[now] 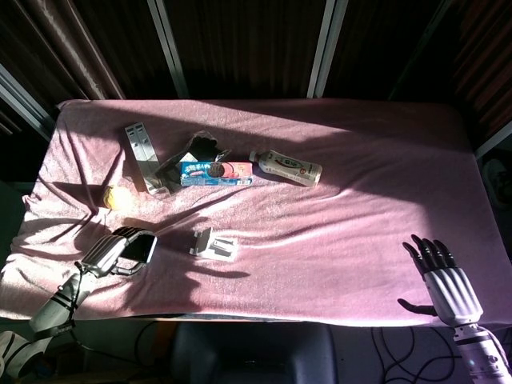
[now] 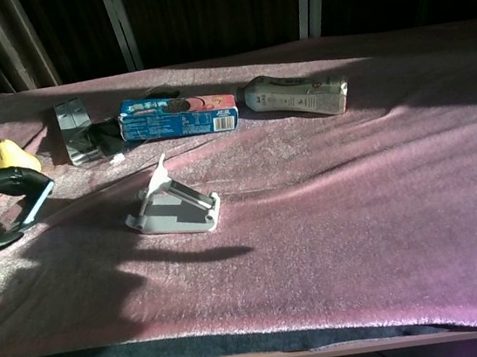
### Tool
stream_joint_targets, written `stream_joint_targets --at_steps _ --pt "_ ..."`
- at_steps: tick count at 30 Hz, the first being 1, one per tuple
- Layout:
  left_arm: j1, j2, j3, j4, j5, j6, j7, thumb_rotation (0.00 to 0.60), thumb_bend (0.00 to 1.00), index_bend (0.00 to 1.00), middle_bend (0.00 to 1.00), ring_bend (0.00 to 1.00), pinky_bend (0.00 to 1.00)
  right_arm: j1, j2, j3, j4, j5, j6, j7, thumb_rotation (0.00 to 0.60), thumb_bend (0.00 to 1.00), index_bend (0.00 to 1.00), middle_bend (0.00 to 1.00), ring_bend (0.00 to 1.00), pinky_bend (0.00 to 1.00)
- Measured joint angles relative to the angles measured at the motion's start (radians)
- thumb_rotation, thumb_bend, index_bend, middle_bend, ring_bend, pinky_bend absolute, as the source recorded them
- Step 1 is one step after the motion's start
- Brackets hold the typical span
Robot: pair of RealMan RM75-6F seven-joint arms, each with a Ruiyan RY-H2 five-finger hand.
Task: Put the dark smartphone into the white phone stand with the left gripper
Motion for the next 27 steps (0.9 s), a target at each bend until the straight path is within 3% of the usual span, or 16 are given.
stream_joint_targets --at_steps 6,13,22,27 --pt "0.033 -0.046 -0.018 0.081 0.017 0.117 -0.262 0.6 0.5 0.81 1.0 0.64 0.14 0.001 -0.002 0.0 -0.001 0.002 -0.003 -0.002 0.6 0.2 0.0 0.0 0.0 0.0" --pt "0.048 -0.052 -0.046 0.102 0.002 0.161 -0.514 0.6 0.5 0.81 1.0 0.64 0.14 0.002 -0.002 0.0 -0.001 0.003 -0.004 -0.001 0.6 0.2 0.0 0.0 0.0 0.0" --pt "0.031 0.002 -0.085 0.004 0.0 0.187 -0.591 0.6 0.5 0.81 1.0 0.64 0.16 0.004 -0.004 -0.002 -0.001 0.001 -0.009 -0.007 0.6 0.2 0.0 0.0 0.0 0.0" --pt "-0.037 0.057 -0.072 -0.071 0.079 0.156 -0.618 0.6 0.5 0.81 1.0 0.64 0.16 0.005 -0.007 -0.002 -0.002 0.002 -0.011 -0.01 0.6 0.2 0.0 0.0 0.0 0.0"
